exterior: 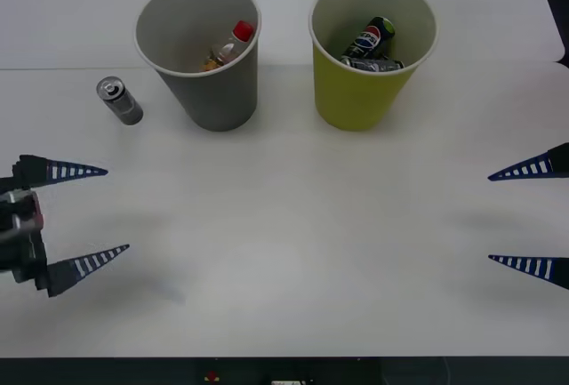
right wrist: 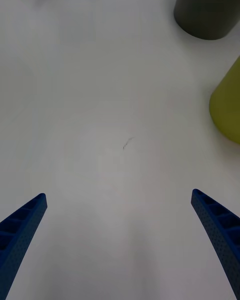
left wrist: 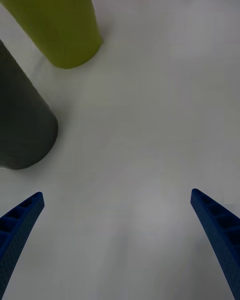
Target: Put the can into the green bin and the plastic bottle into the gray bin
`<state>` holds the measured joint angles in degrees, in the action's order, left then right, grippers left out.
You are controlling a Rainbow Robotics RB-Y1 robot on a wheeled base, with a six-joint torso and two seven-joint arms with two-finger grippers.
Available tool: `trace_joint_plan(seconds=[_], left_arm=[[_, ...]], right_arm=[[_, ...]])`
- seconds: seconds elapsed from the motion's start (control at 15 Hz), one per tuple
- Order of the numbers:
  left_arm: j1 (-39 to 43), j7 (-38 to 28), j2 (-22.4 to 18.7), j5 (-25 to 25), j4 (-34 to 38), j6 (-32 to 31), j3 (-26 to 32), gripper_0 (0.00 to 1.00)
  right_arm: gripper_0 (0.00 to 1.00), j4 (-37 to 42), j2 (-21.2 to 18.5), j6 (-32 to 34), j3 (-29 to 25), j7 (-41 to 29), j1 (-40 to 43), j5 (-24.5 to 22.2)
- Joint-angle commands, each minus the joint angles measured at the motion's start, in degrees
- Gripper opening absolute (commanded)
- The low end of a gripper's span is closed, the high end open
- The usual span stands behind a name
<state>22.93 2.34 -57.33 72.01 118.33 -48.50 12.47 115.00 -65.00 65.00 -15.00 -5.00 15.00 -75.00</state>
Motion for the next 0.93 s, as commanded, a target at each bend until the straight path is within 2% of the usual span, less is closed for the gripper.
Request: trace_joint_plan(seconds=[0.07, 0.33, 0.53, 0.8, 0.93], left_arm=[[2.5, -1.5, 0.9, -2.8, 0.5, 10.0, -3.6, 1.00], [5.3, -3.2, 1.1, -9.0, 0.4, 21.8, -7.2, 1.00], [6.1, -4.4, 1.1, -18.3, 0.4, 29.6, -11.7, 1.00], [5.5, -4.4, 1.1, -27.3, 0.3, 38.2, -16.9, 1.00], [5.0, -4.6, 2.1, -29.9, -0.6, 40.5, -18.0, 1.00]], right_arm=[[1.00, 0.0, 0.0, 0.0, 0.0, 0.0, 0.0, 0.0], [1.00, 0.0, 0.0, 0.0, 0.0, 0.0, 0.0, 0.0], [1.00, 0.0, 0.0, 0.0, 0.0, 0.0, 0.0, 0.0], [1.00, 0.0, 0.0, 0.0, 0.0, 0.0, 0.0, 0.0], [1.00, 0.0, 0.0, 0.0, 0.0, 0.0, 0.0, 0.0]])
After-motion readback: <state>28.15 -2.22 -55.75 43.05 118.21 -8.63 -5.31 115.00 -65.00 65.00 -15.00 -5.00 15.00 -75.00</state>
